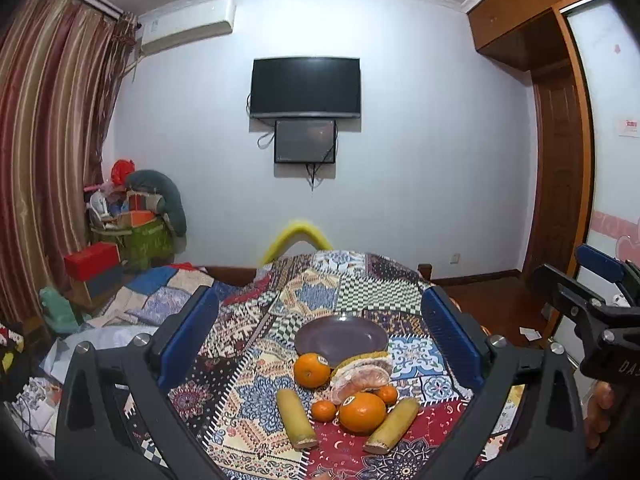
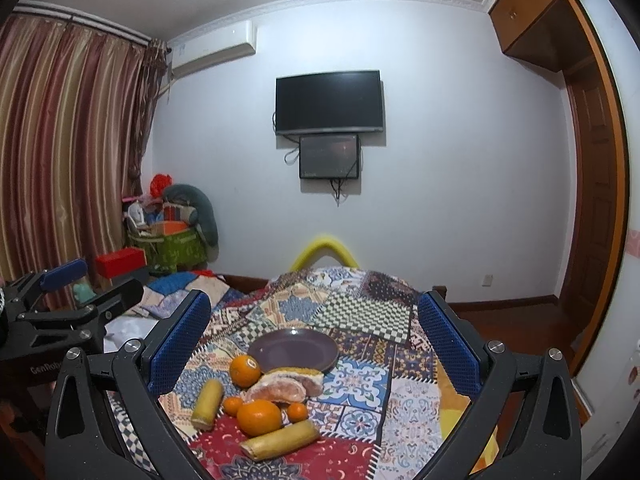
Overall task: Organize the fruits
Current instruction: 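Move the left tool to a yellow corn cob while the right tool approaches the other corn cob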
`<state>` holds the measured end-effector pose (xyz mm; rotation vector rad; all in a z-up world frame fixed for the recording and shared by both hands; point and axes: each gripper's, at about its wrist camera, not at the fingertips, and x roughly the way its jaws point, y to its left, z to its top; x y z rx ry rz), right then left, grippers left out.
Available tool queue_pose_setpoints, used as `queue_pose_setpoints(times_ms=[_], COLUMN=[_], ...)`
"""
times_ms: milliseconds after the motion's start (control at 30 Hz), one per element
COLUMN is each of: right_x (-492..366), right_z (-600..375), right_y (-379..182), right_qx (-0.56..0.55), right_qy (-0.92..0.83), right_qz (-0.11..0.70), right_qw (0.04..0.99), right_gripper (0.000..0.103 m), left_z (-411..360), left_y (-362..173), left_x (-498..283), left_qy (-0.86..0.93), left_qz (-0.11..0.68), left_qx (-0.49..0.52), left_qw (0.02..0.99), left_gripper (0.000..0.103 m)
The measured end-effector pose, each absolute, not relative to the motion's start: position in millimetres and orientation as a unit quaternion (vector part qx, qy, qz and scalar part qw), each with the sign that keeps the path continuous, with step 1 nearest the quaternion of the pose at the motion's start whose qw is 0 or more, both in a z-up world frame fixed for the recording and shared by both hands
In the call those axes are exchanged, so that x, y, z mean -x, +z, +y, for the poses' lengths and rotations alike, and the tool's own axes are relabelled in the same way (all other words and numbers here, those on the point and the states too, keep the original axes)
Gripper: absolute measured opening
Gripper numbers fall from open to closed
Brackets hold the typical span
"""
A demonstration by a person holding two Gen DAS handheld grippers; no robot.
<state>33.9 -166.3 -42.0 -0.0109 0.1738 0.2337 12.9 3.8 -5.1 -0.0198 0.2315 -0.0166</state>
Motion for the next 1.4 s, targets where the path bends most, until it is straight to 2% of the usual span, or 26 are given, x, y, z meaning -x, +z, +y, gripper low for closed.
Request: queue_pose_setpoints(times_ms=[400, 900, 1167, 1400], right_x=[-71.7, -118.7, -139.7, -148.4], right_z=[-160.6, -137.7, -119.6, -108.5], right_y=[-86.4, -165.7, -205.2, -225.0], right_qx=[0.008, 0.054, 0.054, 0.053], right_qy=[0.132, 0.144, 0.175, 0.186], right_qz=[0.194, 0.342, 0.406, 0.444], right_qw=[0.972, 0.927, 0.895, 0.875], right_gripper=[0.103, 0.103, 0.103, 0.103], left_z=[35.8, 57.8, 65.4, 63.7], left_y=[-45.5, -135.1, -176.7, -189.6], left_x=[-50.7, -107.8, -120.0, -123.5], left_qy=[0.016, 0.018, 0.011, -0.002], left_qz=[0.194, 0.337, 0.402, 0.418], left_qx=[0.029, 0.033, 0.043, 0.052], left_qw=[0.98, 0.941, 0.914, 0.907], left_gripper=[0.103, 0.103, 0.086, 0.083])
